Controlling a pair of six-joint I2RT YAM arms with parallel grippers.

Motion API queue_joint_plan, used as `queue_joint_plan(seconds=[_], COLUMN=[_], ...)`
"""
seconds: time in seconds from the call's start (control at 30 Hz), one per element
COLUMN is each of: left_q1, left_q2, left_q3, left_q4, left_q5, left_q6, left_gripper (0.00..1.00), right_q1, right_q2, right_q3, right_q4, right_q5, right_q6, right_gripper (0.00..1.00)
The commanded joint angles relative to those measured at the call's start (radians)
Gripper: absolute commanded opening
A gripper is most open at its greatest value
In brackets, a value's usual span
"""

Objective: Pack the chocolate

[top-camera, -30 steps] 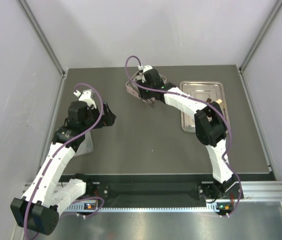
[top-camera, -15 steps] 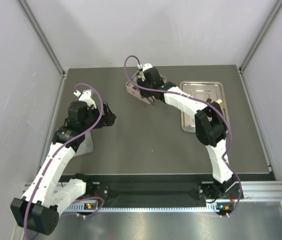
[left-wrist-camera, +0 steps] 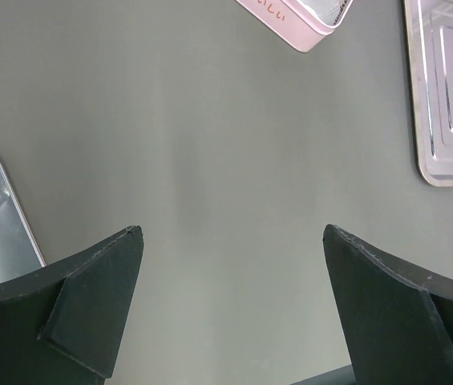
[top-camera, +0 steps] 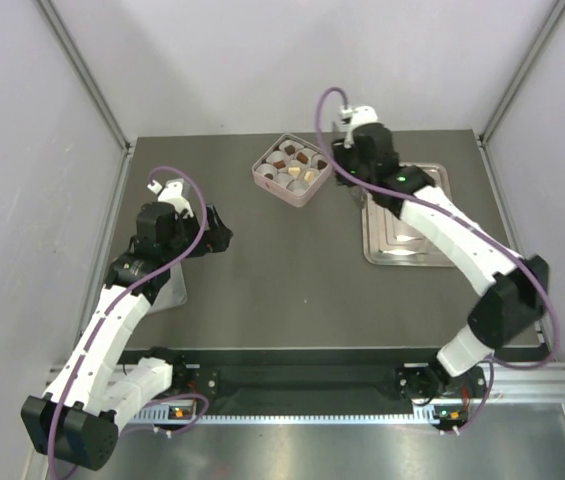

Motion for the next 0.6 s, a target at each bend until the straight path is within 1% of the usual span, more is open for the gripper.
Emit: queue_joint_plan(seconds=[0.0, 0.13, 0.23, 0.37, 0.57], left_q1=[0.003, 0.005, 0.006, 0.006, 0.006], left_q2=[-0.013, -0.012, -0.012, -0.01, -0.01], left_q3=[0.004, 0.004, 0.003, 0.003, 0.001], left_q4=[0.045, 0.045, 0.048, 0.05, 0.05], left_q5=[0.0, 0.002, 0.009, 0.014, 0.019], left_q6=[0.002, 0.002, 0.001, 0.001, -0.001], left_gripper=[0.99, 0.99, 0.99, 0.99, 0.99], right_q1=[-0.081, -0.182, -0.228, -0.291, -0.386], right_q2=[-0.151, -0.256, -0.313, -0.319, -0.296], right_q3=[-0.086, -0.192, -0.249, -0.295, -0.354], right_q4=[-0.076, -0.116, -0.133, -0.177, -0.188], right_q5=[0.065, 0.049, 0.045, 0.04, 0.005], right_q6=[0.028, 0.066, 0.082, 0.114, 0.142], right_gripper=[0.44, 0.44, 0.45, 0.45, 0.45])
